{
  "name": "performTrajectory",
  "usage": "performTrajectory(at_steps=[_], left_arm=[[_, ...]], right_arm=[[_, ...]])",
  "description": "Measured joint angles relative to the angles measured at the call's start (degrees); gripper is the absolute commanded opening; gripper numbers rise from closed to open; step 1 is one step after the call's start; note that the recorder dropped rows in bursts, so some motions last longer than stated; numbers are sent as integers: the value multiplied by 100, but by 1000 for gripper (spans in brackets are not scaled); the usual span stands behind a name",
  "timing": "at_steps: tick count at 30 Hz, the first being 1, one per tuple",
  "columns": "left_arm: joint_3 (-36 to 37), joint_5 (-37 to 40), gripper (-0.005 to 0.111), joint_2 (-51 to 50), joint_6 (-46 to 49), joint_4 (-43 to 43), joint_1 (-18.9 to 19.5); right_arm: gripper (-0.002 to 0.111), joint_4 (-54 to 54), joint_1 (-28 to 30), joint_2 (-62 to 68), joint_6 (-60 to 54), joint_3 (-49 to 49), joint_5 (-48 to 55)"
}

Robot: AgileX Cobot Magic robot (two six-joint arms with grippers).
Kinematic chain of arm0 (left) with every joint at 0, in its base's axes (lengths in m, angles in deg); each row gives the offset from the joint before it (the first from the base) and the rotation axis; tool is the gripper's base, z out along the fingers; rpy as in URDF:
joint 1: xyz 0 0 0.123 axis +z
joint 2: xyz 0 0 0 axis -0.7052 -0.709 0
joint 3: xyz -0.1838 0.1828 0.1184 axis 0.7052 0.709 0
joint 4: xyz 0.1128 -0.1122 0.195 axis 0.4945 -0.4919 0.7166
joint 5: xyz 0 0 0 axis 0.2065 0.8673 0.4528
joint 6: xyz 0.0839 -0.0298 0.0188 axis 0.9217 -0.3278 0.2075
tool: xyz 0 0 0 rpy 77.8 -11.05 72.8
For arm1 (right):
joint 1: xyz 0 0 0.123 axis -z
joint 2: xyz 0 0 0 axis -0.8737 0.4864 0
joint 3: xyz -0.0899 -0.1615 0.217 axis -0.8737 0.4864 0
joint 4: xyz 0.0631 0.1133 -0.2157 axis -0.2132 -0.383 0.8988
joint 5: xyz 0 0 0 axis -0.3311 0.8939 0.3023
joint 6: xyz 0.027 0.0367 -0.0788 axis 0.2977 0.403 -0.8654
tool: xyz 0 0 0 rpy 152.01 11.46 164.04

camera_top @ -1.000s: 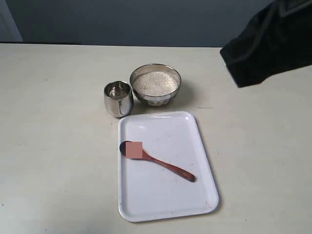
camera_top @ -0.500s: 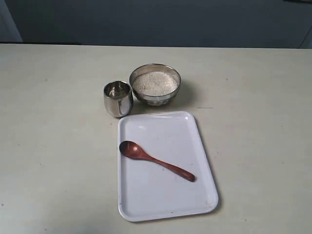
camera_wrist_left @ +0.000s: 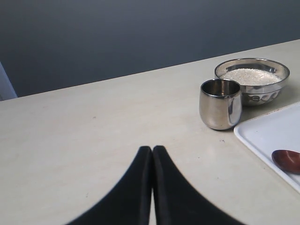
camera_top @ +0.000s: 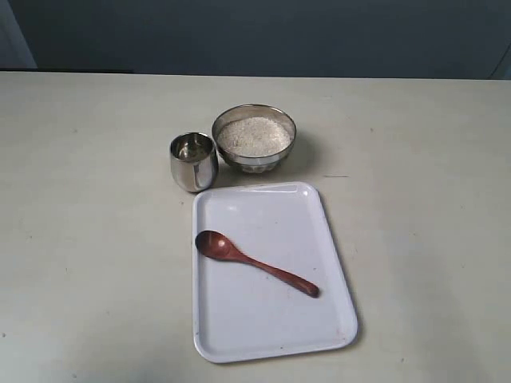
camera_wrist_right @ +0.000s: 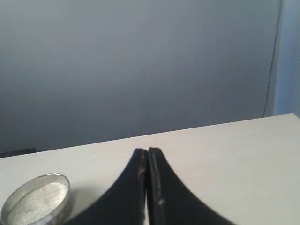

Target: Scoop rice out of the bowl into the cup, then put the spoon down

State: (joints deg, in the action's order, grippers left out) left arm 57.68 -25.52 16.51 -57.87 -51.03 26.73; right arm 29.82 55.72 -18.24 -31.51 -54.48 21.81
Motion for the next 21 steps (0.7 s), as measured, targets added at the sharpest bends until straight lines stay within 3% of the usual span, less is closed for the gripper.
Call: performTrajectory(at_steps=[10,17,21], left_arm=[[0,0,0,0,0,0,0],[0,0,0,0,0,0,0],[0,0,0,0,0,0,0]], right_arm=[[0,58,860,-2106,-735,1131,-73],[0,-16,1469,-2323,-797,1986,-119],[0,-183,1480,-2323,-810,2434,-284]])
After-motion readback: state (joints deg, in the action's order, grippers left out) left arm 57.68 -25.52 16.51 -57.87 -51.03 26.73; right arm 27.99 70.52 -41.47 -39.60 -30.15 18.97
